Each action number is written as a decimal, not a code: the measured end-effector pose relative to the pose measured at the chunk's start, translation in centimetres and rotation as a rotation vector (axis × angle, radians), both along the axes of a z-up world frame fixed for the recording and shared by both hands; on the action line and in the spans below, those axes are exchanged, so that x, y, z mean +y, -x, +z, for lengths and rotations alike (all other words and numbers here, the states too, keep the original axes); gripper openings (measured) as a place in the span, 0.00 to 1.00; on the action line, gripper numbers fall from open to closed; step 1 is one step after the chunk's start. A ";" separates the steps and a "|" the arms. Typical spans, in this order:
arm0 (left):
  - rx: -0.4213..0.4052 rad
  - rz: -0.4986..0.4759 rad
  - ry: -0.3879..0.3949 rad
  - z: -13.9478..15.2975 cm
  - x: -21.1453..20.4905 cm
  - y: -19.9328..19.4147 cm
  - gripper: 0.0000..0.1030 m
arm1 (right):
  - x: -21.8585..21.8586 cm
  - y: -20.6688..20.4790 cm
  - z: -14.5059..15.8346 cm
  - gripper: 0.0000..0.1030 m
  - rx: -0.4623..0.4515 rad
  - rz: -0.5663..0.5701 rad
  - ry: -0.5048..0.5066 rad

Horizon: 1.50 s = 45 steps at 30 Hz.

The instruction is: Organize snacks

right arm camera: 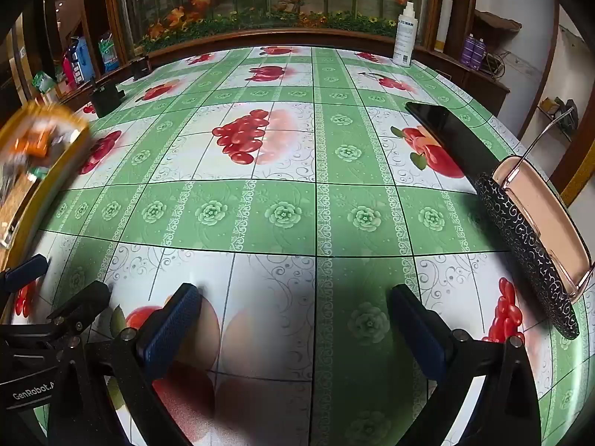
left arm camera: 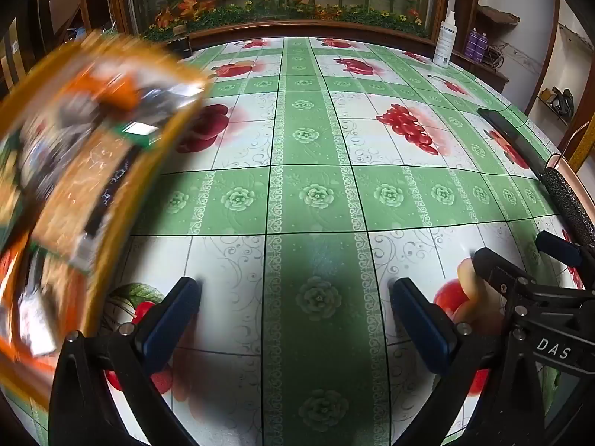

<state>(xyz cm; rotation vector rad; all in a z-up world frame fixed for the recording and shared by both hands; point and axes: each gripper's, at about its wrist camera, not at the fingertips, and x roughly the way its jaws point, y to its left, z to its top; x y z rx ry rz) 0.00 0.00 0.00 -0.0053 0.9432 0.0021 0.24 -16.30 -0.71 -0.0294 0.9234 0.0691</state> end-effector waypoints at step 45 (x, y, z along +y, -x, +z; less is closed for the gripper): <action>-0.002 -0.001 -0.001 0.0 0.2 0.1 1.00 | 0.0 0.3 0.1 0.99 -0.001 0.001 -0.001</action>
